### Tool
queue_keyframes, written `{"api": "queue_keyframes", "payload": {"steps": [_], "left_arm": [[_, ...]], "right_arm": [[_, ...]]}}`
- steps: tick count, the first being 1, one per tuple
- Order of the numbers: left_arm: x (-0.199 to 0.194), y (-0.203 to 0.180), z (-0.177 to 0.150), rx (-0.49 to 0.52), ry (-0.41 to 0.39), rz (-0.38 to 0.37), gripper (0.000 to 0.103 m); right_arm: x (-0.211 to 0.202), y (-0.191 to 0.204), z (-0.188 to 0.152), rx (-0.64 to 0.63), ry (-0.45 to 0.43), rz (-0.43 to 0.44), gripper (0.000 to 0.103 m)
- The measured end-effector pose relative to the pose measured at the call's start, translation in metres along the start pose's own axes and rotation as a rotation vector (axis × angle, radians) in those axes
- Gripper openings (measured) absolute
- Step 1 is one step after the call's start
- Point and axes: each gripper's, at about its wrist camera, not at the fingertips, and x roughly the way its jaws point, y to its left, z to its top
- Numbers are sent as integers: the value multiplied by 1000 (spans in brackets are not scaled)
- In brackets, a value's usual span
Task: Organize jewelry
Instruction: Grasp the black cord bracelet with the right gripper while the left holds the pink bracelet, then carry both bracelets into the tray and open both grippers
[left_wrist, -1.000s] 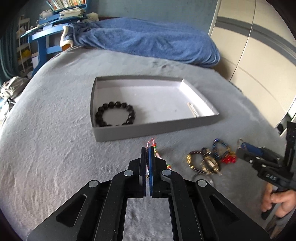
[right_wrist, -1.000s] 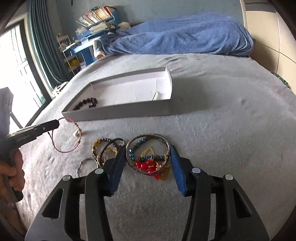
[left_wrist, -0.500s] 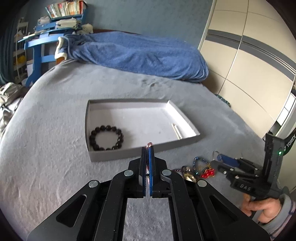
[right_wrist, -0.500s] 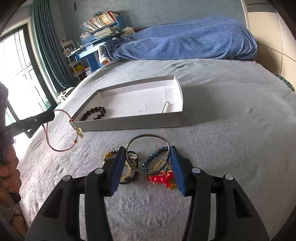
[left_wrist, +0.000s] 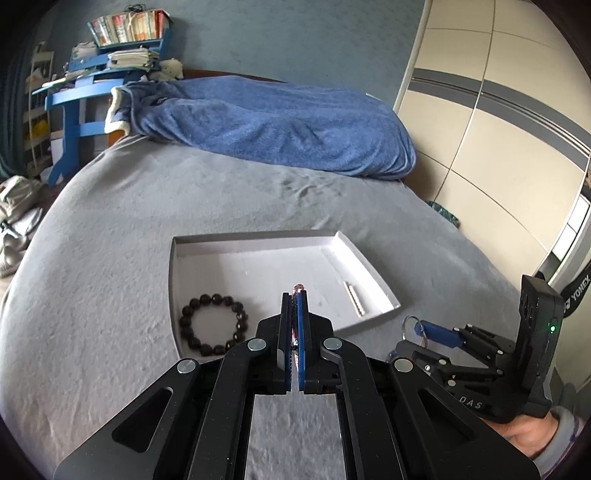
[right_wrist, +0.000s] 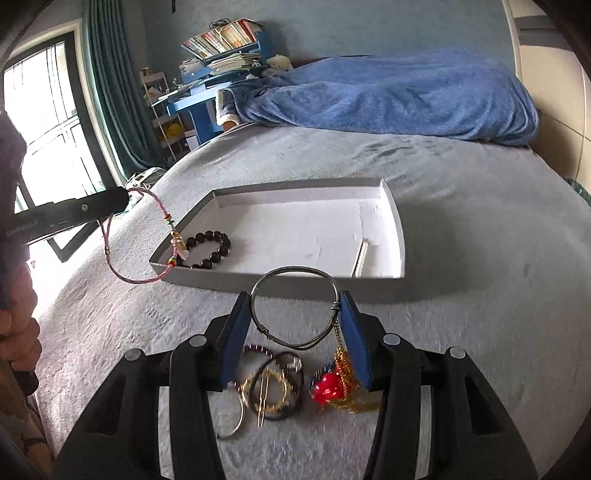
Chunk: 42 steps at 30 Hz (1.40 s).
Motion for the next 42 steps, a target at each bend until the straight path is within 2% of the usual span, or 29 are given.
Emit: {"api": "queue_keyframes", "payload": {"steps": [12,21,24,26,29,31,37,42], "left_arm": [[39,14,24,5,-4,13,3],[83,34,30,-18,35,38,3],[88,36,31,-20,41,36,3],[91,36,31,-20,43,28,3],[94,36,30,-23,50,17,3],[96,35,28,-27,59,10,3],[107,31,15,-14,94,3,3],[121,33,2,-3,159,33,3]], "right_arm": [[45,-10,35,-22,6,-17,48],[77,-13,57,-14,0,17,48],[77,-23,61,53,-3,76,48],[75,-35,65,136,-6,164,48],[73,-49,67,225,-15,225,48],[74,-51,66,219,-10,189,48],[100,-17,54,-3,81,16,48],[127,0,35,-138,163,-63,49]]}}
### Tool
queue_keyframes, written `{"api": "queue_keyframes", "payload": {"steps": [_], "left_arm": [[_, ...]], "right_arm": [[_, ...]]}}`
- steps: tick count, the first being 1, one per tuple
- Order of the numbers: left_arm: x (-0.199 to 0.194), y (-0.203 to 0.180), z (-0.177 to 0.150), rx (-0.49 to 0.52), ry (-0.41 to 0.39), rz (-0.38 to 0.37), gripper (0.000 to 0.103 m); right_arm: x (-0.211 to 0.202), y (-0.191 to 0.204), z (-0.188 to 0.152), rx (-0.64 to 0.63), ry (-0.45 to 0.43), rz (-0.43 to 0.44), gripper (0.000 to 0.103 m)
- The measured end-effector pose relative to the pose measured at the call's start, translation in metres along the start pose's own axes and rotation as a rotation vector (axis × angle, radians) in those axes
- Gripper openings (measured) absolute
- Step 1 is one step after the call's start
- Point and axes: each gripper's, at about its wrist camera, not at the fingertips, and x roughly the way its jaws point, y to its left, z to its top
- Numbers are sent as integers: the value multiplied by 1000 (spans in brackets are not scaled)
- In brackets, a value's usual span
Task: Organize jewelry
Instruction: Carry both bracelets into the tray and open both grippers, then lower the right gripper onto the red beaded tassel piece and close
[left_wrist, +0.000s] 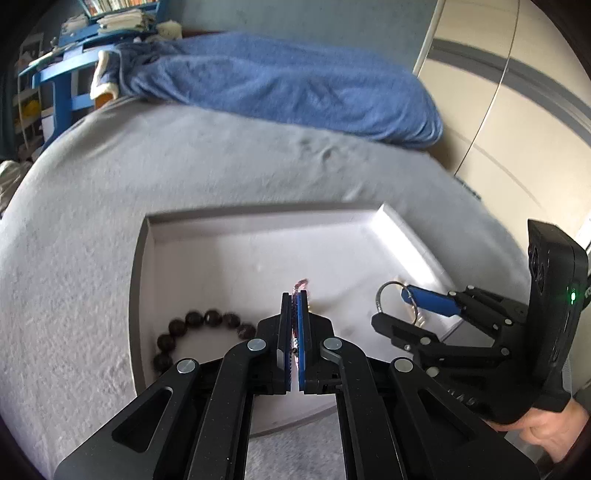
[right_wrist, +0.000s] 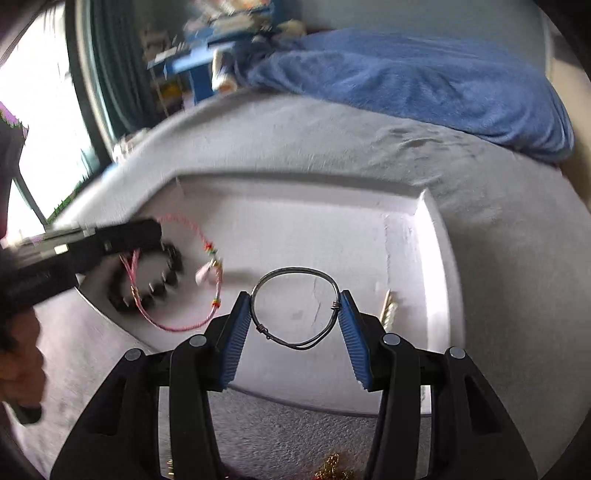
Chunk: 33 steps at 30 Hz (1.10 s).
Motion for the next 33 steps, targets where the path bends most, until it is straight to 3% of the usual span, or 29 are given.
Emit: {"api": "queue_keyframes", "payload": {"steps": [4,6,8,11,14,23,33], "left_arm": [[8,2,-6,10,44,42,3],[7,0,-7,19,48,66,14],[2,-1,-6,30,30,86,35],[-11,-7,-4,59,-13,109,57],[-25,-11,-1,75,-55,123,70],[-61,-37,-21,88,-80,104,74],[-85,-58,-69,111,-50,88,75]], "right_arm": [[-2,-3,-1,13,-4,-5,52],[-7,-6,0,21,-25,-2,65],[-16,-11,3,43,-52,3,67],[-31,-22,7,88,-89,9,68],[-48,-33,6,136,-123,10,68],[-94,-60,-11,274,-181,13,68],[-116,-40,-51,247,-136,-5,68]]}}
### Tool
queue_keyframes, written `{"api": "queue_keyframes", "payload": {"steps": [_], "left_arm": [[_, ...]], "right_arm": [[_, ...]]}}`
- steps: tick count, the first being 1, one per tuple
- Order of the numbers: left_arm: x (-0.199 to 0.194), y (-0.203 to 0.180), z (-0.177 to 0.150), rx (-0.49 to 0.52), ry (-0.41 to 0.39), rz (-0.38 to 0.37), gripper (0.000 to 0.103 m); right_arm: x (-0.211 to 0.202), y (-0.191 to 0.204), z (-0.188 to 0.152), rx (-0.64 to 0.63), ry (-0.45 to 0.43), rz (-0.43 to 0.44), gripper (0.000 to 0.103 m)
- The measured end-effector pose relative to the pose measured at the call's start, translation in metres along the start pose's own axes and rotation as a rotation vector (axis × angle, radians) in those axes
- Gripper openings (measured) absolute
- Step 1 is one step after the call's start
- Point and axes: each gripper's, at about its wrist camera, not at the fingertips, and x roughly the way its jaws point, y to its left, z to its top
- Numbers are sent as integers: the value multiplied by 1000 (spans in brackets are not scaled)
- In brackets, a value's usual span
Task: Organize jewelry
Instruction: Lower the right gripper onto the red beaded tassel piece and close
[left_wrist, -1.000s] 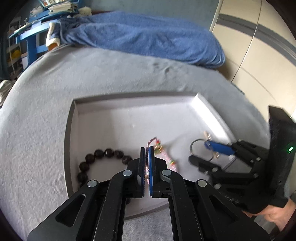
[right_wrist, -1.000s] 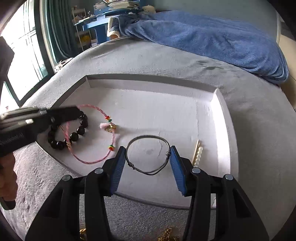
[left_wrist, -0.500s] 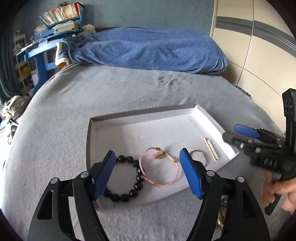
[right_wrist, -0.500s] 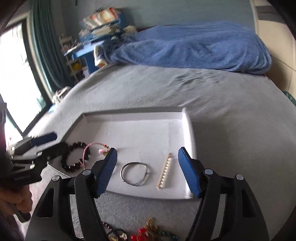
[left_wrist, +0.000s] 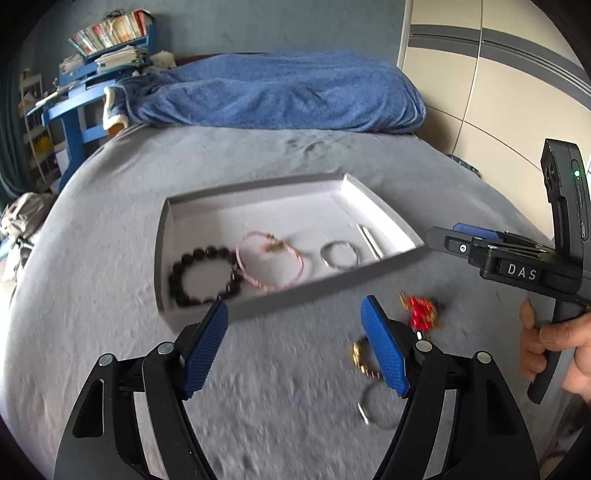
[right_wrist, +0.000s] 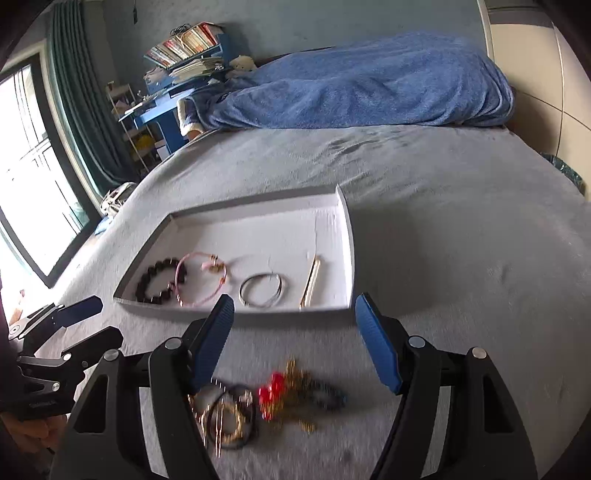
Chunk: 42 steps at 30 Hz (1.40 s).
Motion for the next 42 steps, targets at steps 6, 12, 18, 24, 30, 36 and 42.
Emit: {"api": "queue_keyframes", "payload": {"steps": [6,12,18,24,30,36,42], "left_arm": [[-16,3,-15,-29,13,-14,75],[-27,0,-30,-46,35,-26,75],[-37,-6,-43,-42,41,-35,76],[-31,-8,-47,-37,54,-32,76],[-20,-10,-49,-48,77,-40,76],[-14,-20,-54,-16,112,-66,76],[-3,-34,-64,26,157,-108,76]], "right_arm": [[-13,6,-23,-13,21,-6,68],[-8,25,-53,-72,99,18,48],[11,23,-61,-46,147,11,38],[23,11,-58,11,129,-25,33],[19,-1,-54,65,111,13,16],[-32,-6,-35,106,-4,86,16],[-63,-27,-32,225,-64,168,16]]}}
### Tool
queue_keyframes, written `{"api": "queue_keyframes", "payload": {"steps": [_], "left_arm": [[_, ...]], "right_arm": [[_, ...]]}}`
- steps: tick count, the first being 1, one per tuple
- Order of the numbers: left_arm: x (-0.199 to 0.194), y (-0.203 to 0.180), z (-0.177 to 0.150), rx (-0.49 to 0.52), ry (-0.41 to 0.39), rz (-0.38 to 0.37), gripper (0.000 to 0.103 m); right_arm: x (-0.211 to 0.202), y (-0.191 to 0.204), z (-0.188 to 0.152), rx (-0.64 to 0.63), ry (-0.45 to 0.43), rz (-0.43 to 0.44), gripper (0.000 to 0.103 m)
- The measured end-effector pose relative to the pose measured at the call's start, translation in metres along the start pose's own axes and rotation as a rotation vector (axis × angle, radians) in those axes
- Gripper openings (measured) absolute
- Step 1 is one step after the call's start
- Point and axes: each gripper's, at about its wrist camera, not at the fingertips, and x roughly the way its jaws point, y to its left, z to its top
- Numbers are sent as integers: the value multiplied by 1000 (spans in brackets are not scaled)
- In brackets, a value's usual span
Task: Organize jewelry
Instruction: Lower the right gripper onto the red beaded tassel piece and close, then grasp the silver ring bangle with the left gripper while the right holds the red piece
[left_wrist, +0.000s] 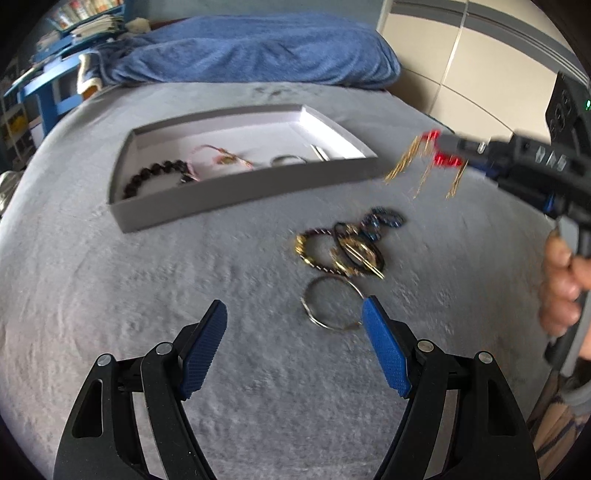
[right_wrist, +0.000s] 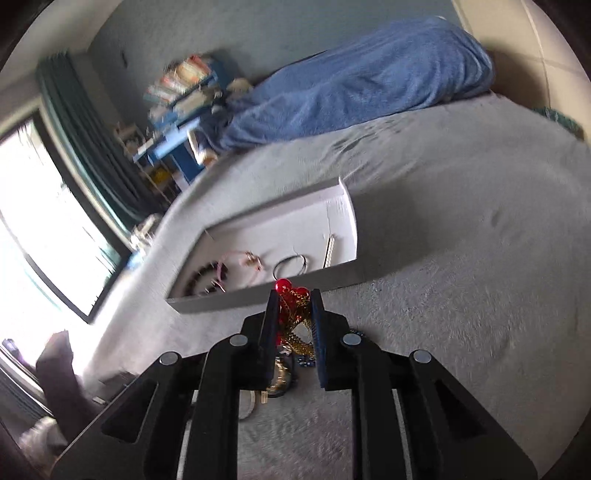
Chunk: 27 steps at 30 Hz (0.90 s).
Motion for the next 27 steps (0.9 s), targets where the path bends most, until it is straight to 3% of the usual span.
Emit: {"api": "queue_keyframes", "payload": {"steps": [7,13,16,21,27], "left_arm": [[26,-25,-5,121,20,13,76],[38,-33,-8,184,25,29,65],[38,-34,-8,193,25,24,52],[32,-35,-9,206,18,39,51],[9,-18,5,134,-32,36,51]], "right_arm": [[-16,-16,-1,50,-18,-3,16],[-16,-23,-4,67,-17,-11,16],[-10,-19,-5,61,-9,-7,16],[1,-9,-9,21,13,-13,16],[4,-2,-8,-1,11,-4,16]]}}
